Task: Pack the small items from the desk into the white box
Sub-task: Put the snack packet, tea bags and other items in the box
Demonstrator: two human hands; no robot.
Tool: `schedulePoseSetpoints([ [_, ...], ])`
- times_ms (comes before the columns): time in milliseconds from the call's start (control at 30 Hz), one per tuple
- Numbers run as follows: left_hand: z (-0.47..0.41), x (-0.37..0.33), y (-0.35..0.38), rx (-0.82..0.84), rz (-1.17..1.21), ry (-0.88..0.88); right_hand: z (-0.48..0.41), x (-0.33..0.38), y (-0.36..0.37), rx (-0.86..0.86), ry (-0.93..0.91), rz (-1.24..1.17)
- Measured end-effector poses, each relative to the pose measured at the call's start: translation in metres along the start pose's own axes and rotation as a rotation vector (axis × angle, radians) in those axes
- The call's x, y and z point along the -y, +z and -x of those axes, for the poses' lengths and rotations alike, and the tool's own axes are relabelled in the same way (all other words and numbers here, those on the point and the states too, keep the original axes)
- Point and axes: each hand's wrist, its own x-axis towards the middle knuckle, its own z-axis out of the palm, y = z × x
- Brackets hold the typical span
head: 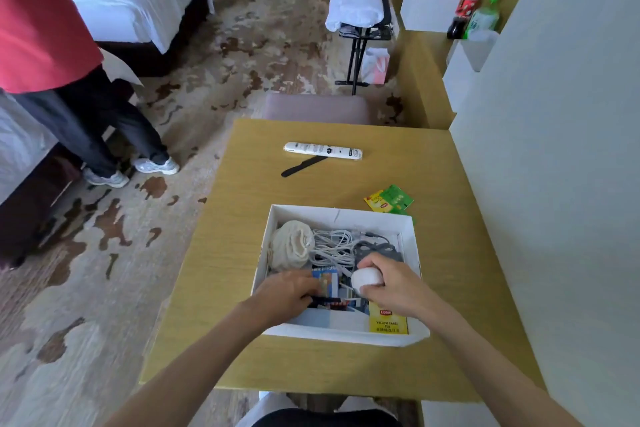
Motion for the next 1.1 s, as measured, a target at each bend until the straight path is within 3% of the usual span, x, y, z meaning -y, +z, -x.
schedulePoseSetpoints([
  [333, -0.002, 0.007, -0.008, 0.158, -0.13, -0.018, -0.028, -0.002, 0.035, -0.029, 0.096, -0.002],
  [500, -0.011, 0.004, -0.012, 0.193, -0.308, 0.046, -0.025, -0.007, 0.035, -0.035, 0.024, 0.146],
  [633, -0.015, 0.002, -0.013, 0.209, -0.424, 0.041, -0.026, -0.013, 0.03, 0.063, -0.05, 0.158],
  [767, -0.016, 0.001, -0.016, 0.214, -0.343, -0.05, -0.015, -0.019, 0.009, -0.069, -0.139, 0.105],
  [867, -0.016, 0.003, -0.023, 0.138, -0.136, -0.143, -0.008, -0.021, -0.02, -0.199, -0.235, -0.057],
  [1100, -0.044, -0.003, -0.066, -0.29, 0.185, -0.268, -0.032, -0.05, -0.09, -0.501, -0.24, -0.319],
])
